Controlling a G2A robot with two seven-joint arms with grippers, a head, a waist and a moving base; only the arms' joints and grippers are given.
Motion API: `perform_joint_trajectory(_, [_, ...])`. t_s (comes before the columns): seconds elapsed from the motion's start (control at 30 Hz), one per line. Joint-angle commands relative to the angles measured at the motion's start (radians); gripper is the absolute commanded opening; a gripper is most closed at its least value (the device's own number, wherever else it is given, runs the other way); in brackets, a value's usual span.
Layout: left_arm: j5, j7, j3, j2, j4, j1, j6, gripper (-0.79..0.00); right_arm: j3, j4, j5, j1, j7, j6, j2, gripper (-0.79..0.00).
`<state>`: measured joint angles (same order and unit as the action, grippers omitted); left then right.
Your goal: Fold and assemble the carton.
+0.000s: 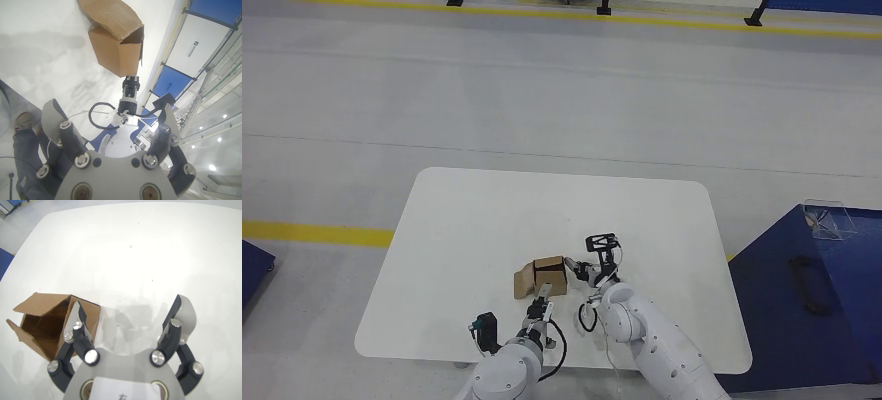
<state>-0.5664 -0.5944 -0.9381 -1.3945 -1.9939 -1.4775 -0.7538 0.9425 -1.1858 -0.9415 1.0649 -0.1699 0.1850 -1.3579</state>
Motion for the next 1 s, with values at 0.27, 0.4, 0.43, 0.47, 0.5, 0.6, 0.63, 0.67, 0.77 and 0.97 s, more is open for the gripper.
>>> perform_joint_trajectory(0.27, [0.026,0.004,-0.033,-0.005,0.024,-0.013,0.226,0.0,0.032,-0.04,0.06,0.026,-0.051,-0.027,0.003,0.0])
perform_joint_trajectory(0.4, [0.111,0.052,-0.02,-0.006,0.074,-0.055,0.492,0.0,0.058,-0.109,0.02,0.057,0.01,0.053,0.005,0.0])
perform_joint_trajectory(0.43, [0.154,0.055,-0.017,-0.006,0.095,-0.058,0.55,0.0,0.065,-0.127,0.034,0.067,0.022,0.056,0.004,0.0])
perform_joint_trajectory(0.47, [0.196,0.068,-0.007,-0.006,0.113,-0.059,0.604,0.0,0.073,-0.146,0.053,0.075,0.033,0.043,0.004,0.0])
perform_joint_trajectory(0.5, [0.196,0.068,-0.007,-0.006,0.113,-0.059,0.604,0.0,0.073,-0.146,0.053,0.075,0.033,0.043,0.004,0.0])
perform_joint_trajectory(0.6, [0.196,0.068,-0.007,-0.006,0.113,-0.059,0.604,0.0,0.073,-0.146,0.053,0.075,0.033,0.043,0.004,0.0])
perform_joint_trajectory(0.63, [0.196,0.068,-0.007,-0.006,0.113,-0.059,0.604,0.0,0.073,-0.146,0.053,0.075,0.033,0.043,0.004,0.0])
perform_joint_trajectory(0.67, [0.196,0.068,-0.007,-0.006,0.113,-0.059,0.604,0.0,0.073,-0.146,0.053,0.075,0.033,0.043,0.004,0.0])
perform_joint_trajectory(0.77, [0.196,0.068,-0.007,-0.006,0.113,-0.059,0.604,0.0,0.072,-0.15,0.058,0.076,0.033,0.035,0.004,0.0])
perform_joint_trajectory(0.97, [0.249,0.084,-0.01,-0.01,0.212,-0.068,0.728,0.0,0.063,-0.161,0.02,0.1,0.197,0.026,-0.006,0.0])
